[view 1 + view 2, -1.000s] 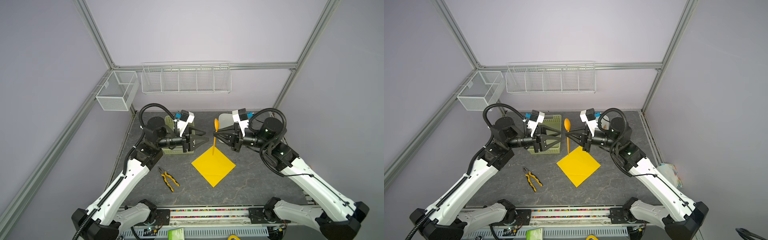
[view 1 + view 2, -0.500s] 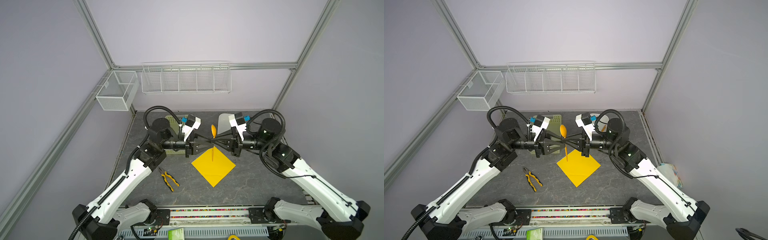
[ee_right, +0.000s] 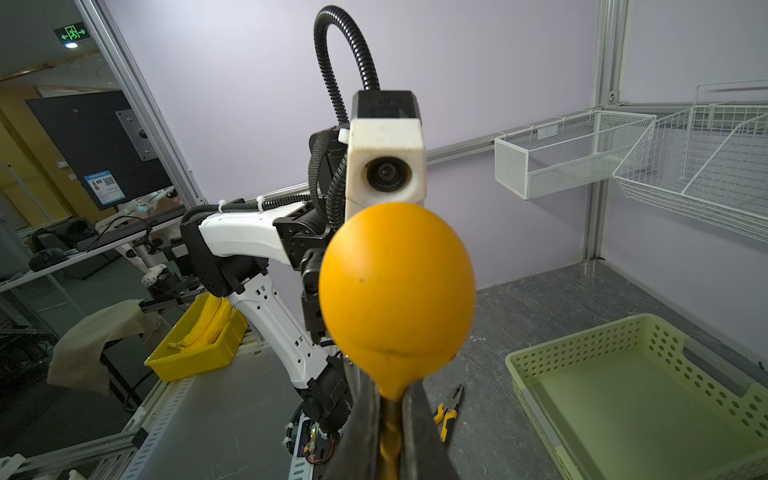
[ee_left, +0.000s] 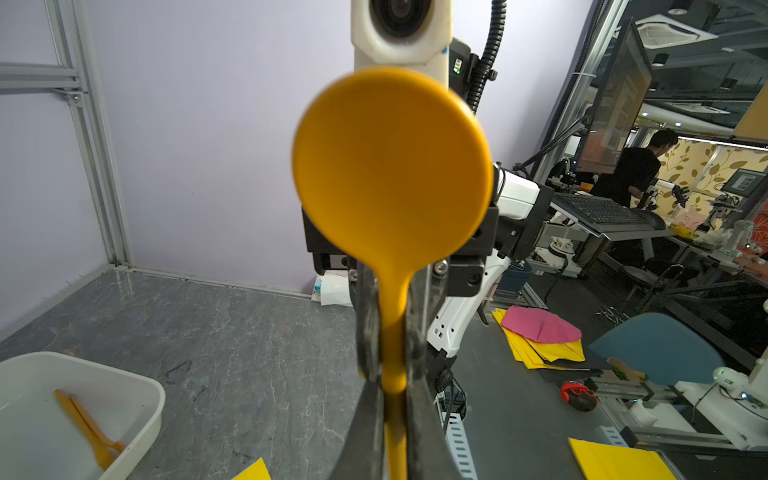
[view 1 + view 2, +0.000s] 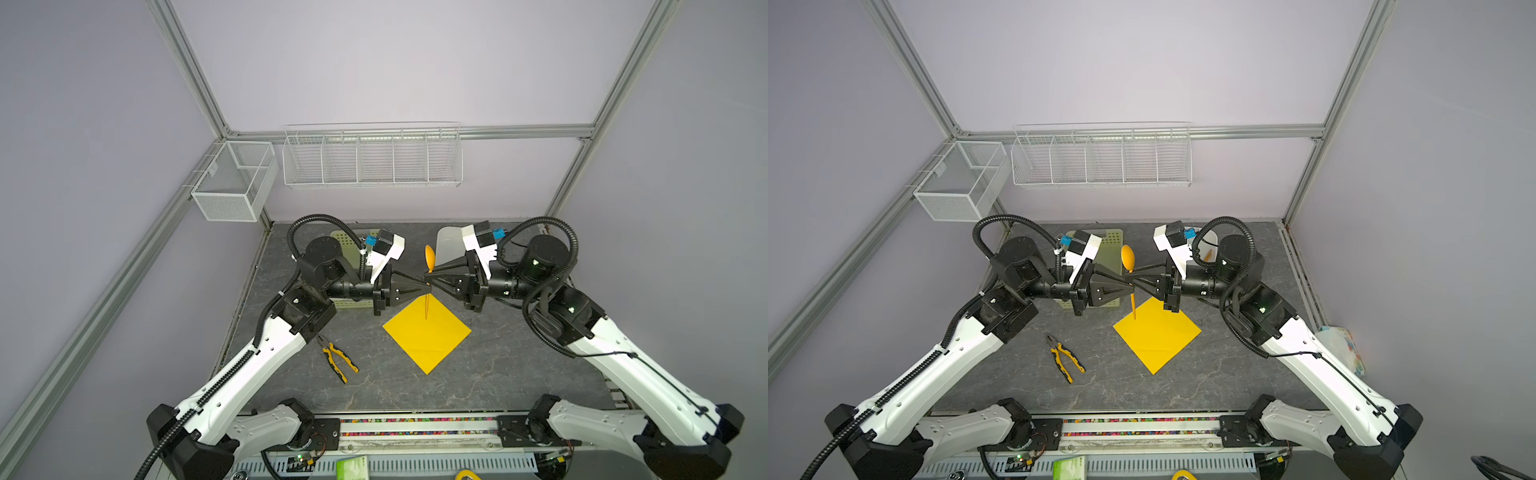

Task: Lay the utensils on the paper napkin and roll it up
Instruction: 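Hold the yellow spoon upright between both grippers above the napkin, then open the right gripper and draw it back while left gripper tilts spoon over napkin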

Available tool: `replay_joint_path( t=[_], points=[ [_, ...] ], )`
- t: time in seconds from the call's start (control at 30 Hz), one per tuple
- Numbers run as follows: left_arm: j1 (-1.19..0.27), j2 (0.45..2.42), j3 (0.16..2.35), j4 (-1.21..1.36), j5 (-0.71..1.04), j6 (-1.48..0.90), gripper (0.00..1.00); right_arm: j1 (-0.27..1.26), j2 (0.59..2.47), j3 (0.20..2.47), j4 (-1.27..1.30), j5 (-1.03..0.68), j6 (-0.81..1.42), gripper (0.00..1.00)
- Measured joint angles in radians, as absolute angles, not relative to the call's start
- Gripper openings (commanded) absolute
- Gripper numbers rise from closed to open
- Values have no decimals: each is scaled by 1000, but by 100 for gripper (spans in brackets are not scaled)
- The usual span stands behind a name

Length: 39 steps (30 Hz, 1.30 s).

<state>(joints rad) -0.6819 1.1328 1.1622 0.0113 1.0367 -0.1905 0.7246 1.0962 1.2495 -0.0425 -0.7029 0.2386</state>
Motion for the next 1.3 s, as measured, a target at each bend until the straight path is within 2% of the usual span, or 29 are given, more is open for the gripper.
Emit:
replay_joint_path(
  t=[0.23, 0.47, 0.53, 0.8, 1.3],
  points=[
    [-682, 1133, 1162, 16, 1034, -190, 0, 725, 1094, 1250, -43, -696, 239, 8],
    [-684, 1133, 1162, 9, 1016, -172, 0, 725, 1084, 1249, -66, -676, 242, 35],
    [-684, 1133, 1162, -3, 993, -165, 0, 725, 1068, 1246, -85, -658, 234, 38],
    [-685, 1174, 1170, -96, 838, -154, 0, 711, 956, 1182, -175, -530, 202, 40],
    [-771, 1356, 1170, -248, 311, -376, 0, 591, 918, 1137, -379, -241, 203, 35]
  ],
)
